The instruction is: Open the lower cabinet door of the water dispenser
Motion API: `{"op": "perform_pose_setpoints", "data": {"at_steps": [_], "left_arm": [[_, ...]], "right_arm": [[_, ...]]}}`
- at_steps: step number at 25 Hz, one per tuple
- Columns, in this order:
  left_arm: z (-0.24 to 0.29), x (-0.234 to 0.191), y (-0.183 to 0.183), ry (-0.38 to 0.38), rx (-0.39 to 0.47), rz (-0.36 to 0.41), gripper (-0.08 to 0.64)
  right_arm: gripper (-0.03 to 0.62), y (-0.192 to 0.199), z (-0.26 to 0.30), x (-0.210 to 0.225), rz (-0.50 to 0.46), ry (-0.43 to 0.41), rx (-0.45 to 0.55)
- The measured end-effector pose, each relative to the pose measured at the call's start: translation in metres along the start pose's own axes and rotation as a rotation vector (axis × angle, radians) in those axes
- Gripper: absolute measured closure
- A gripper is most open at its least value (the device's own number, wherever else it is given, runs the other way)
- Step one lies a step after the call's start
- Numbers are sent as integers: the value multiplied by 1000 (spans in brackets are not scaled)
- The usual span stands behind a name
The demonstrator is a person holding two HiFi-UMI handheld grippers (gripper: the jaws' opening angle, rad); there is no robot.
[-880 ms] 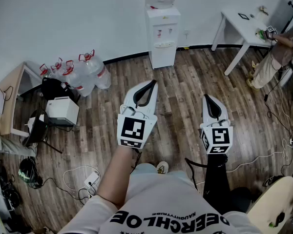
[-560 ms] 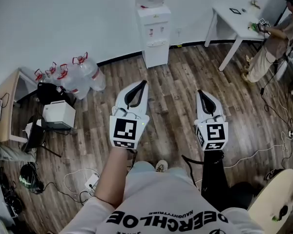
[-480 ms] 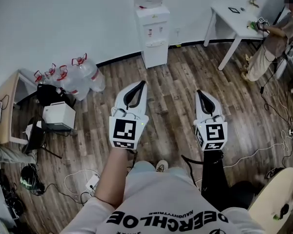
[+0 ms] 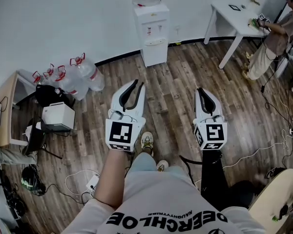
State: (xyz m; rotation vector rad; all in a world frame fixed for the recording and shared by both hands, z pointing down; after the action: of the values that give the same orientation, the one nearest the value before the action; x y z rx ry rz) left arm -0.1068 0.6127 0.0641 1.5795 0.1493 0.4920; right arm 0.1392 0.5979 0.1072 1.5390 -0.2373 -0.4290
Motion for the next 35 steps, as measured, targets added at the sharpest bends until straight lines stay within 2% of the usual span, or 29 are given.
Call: {"op": "perform_pose_setpoints", "data": {"at_steps": [3, 6, 11, 19, 29, 35], "left_arm": [[13, -10, 7, 10, 4, -5, 491], [36, -26, 13, 18, 14, -17, 491], [93, -60, 15, 28, 27, -19, 491], [179, -120, 11, 49, 34, -14, 491], [251, -175, 19, 90, 24, -17, 491], [286, -205, 36, 116, 7, -36, 491]], "right_arm": [[580, -1, 17, 3, 1, -11, 33], [547, 0, 44, 5, -11, -23, 37], [543, -3, 103, 21, -36, -12, 15], [543, -18, 194, 49, -24, 31, 8], [543, -22, 281, 59, 6, 46, -5], [543, -17, 326, 55, 4, 45, -22]]}}
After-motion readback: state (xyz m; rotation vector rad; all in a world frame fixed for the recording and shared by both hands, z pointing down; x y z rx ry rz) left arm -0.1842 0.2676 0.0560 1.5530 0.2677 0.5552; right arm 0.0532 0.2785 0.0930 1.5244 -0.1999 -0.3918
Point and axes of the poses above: the fingertips, and each gripper's own axes: z forward along the fingers, x to its right, y out of its underside, the point moved 7 cm from there along -z, backward along the fingers, and after that the axes turned 2 degrees about -x, right-handed, at the moved point
